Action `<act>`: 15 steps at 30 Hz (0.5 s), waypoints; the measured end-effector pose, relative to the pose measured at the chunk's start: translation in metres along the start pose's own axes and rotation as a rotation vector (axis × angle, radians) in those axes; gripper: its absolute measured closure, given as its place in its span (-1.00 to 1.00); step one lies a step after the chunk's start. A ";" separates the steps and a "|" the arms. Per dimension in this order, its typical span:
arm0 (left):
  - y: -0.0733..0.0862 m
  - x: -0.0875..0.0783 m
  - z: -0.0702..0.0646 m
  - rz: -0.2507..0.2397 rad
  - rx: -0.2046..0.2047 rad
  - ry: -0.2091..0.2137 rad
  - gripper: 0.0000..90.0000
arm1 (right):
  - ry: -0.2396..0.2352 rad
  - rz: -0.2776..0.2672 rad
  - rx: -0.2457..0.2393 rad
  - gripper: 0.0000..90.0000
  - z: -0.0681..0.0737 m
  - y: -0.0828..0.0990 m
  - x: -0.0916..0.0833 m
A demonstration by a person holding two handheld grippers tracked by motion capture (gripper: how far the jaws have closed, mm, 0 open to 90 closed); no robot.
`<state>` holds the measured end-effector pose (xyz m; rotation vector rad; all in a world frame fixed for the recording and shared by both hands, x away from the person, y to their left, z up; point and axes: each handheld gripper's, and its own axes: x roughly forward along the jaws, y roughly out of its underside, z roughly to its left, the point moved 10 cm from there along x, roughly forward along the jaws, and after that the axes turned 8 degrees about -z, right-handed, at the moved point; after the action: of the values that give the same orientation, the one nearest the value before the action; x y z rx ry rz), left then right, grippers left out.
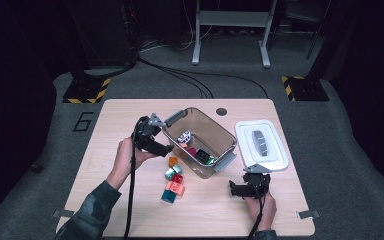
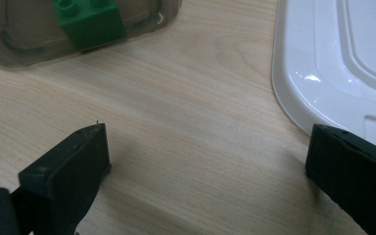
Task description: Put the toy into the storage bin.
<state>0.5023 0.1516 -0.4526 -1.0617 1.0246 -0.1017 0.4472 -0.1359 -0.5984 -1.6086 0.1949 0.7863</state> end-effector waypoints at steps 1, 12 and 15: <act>0.006 0.000 -0.001 0.005 -0.005 0.000 -0.70 | 0.000 0.000 0.000 -0.96 0.000 0.000 0.000; 0.057 0.018 -0.018 0.056 -0.055 0.049 -0.69 | 0.000 0.000 0.000 -0.96 0.000 0.000 0.000; 0.070 0.028 -0.022 0.074 -0.077 0.061 -0.68 | 0.000 -0.001 -0.002 -0.96 0.000 0.000 0.000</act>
<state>0.4750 0.1595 -0.5258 -1.0951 1.1289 -0.0348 0.4475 -0.1362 -0.5984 -1.6101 0.1935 0.7855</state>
